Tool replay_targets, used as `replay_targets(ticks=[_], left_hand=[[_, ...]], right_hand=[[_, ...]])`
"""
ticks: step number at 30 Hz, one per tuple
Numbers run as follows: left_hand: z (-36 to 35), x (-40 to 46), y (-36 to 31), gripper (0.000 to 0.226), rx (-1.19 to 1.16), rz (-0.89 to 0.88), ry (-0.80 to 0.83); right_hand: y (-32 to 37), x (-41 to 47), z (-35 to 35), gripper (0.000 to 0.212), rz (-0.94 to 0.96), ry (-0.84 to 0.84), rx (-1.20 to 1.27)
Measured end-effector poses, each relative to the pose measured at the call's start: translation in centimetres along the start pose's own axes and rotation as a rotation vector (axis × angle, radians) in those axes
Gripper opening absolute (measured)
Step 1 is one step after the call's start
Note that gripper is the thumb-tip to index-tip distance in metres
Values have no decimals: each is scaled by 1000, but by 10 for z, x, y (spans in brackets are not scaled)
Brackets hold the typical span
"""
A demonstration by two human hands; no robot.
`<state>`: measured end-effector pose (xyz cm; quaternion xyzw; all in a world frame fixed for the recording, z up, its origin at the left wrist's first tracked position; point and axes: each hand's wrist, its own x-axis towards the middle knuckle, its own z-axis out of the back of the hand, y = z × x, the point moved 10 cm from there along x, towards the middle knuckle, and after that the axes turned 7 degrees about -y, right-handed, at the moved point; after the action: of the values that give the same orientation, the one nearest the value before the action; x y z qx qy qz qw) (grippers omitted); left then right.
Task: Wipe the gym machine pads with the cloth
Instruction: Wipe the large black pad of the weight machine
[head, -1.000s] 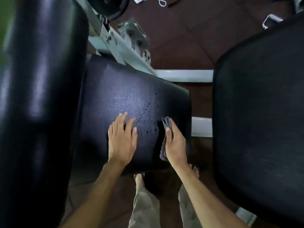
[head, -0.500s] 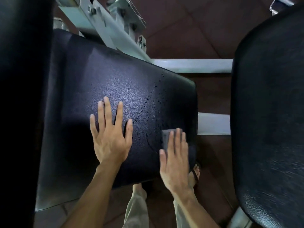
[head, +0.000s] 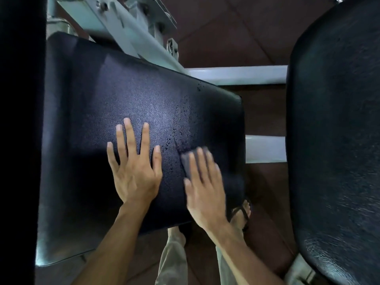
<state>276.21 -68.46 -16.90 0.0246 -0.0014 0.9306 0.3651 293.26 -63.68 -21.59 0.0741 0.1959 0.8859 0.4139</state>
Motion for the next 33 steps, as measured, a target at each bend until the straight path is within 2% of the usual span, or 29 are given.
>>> replay_targets(ticks=[3,8,10,12,15,17,19,21,24,27,28,30,33], left_hand=[[1,-1,1,59,8,1,-8],[-1,0,-1,59,32,-4,-17],[-1,1,0,59,26,2,-13],[-1,1,-1,59,19,4,-14],[1,-1,0,57,16,15,-17],[1,-1,1,56,7,21,-15],[1,-1,1,56,1,26,-18],[1,0,1,56,-1,27,-23],[2,0,0,56,10,26,-25],[2,0,-1,56,9,25,-24],[2,0,-1,56,11,24,-28],[3,-1,0,56,15,25,-33],[6,-1,0,55,5,21,-43]], right_hand=[[-63,-12,-1,58,-237,-4,-36],[-107,118,17,61,-580,-159,108],[-81,165,19,66,-520,-177,140],[-31,178,19,64,-296,-183,147],[22,115,15,54,-8,-138,174],[19,47,8,53,74,-78,112],[-9,-8,3,54,55,-38,72],[-53,-24,2,55,-80,-24,83],[-94,27,13,53,-308,-100,68],[-88,116,20,57,-457,-180,129],[-70,138,21,57,-425,-200,129],[-15,146,20,56,-221,-220,110],[42,74,13,54,32,-97,143]])
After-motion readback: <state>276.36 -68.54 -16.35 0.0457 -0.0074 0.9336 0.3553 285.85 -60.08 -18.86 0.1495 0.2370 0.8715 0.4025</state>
